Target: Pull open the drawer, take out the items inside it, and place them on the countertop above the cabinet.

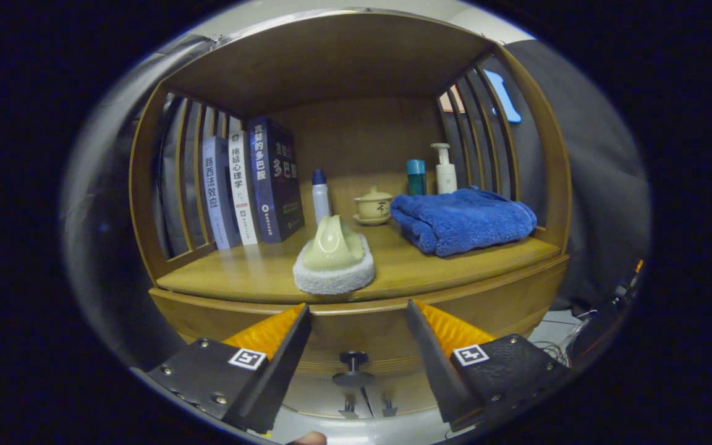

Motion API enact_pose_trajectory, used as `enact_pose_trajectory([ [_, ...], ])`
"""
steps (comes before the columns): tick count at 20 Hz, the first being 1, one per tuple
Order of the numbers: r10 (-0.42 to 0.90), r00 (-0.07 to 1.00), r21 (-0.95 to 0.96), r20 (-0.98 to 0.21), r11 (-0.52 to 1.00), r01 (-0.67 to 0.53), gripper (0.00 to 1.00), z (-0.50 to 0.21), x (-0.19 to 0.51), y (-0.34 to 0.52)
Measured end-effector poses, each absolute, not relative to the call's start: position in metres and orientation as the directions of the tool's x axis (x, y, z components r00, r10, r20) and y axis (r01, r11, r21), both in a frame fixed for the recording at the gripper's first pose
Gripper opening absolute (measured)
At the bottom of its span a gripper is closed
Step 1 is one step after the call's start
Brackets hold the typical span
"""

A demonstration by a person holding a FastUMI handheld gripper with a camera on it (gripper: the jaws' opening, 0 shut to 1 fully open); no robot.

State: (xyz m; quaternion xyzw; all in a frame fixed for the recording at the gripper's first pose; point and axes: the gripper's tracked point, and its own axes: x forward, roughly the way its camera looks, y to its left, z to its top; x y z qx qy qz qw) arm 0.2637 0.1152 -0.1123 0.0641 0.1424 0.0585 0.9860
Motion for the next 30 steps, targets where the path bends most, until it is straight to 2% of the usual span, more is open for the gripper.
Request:
enact_pose_trajectory([
  [7, 0.171, 0.917, 0.118, -0.36, 0.984, -0.137, 0.94, -0.12, 0.258, 0.111],
  [11, 0.257, 0.86, 0.057, -0.441, 0.964, -0.259, 0.94, -0.125, 0.237, 0.116],
  [17, 0.341, 0.829, -0.108, -0.443, 0.898, -0.427, 0.9, -0.118, 0.202, 0.083],
  [18, 0.335, 0.827, -0.141, -0.45, 0.888, -0.437, 0.87, -0.119, 0.197, 0.07],
  [22, 0.33, 0.829, -0.201, -0.451, 0.868, -0.455, 0.87, -0.127, 0.187, 0.02],
  [25, 0.378, 0.809, -0.164, -0.449, 0.856, -0.491, 0.87, -0.138, 0.177, -0.014],
  [30, 0.324, 0.823, -0.138, -0.466, 0.892, -0.43, 0.87, -0.167, 0.172, -0.094],
])
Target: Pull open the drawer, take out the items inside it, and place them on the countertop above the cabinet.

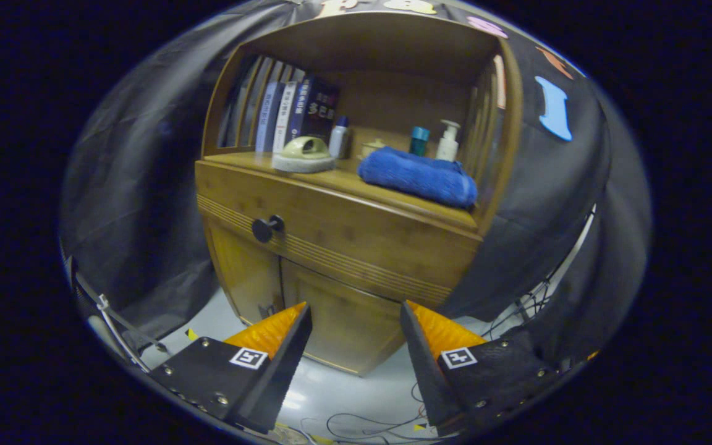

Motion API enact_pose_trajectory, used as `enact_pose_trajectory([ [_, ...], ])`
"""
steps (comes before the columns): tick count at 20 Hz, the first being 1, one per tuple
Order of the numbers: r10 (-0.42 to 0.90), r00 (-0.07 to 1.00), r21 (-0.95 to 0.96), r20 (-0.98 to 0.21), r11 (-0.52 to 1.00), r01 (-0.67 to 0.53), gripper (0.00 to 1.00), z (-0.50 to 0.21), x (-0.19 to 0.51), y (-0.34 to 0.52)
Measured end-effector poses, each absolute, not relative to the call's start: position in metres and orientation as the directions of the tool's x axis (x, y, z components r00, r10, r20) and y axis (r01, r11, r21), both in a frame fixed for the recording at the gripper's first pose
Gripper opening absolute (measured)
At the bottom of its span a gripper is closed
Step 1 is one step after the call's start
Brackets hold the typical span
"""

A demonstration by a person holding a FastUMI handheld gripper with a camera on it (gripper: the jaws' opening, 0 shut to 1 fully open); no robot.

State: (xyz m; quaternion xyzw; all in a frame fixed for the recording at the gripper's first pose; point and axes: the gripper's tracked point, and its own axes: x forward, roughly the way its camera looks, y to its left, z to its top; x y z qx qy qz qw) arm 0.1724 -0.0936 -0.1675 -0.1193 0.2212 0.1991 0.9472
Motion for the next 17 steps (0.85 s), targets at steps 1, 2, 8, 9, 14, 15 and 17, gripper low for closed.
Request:
enact_pose_trajectory([
  [1, 0.309, 0.829, -0.136, -0.467, 0.901, -0.413, 0.87, -0.173, 0.174, -0.108],
  [2, 0.298, 0.834, -0.132, -0.465, 0.908, -0.398, 0.87, -0.178, 0.176, -0.121],
  [8, 0.243, 0.88, -0.088, -0.409, 0.949, -0.303, 0.87, -0.179, 0.184, -0.181],
  [9, 0.236, 0.887, -0.084, -0.397, 0.953, -0.29, 0.87, -0.176, 0.184, -0.188],
  [14, 0.211, 0.918, -0.05, -0.335, 0.969, -0.241, 0.87, -0.163, 0.177, -0.213],
  [15, 0.205, 0.922, -0.05, -0.328, 0.971, -0.234, 0.87, -0.162, 0.175, -0.216],
  [17, 0.194, 0.928, -0.041, -0.318, 0.975, -0.217, 0.87, -0.159, 0.171, -0.226],
])
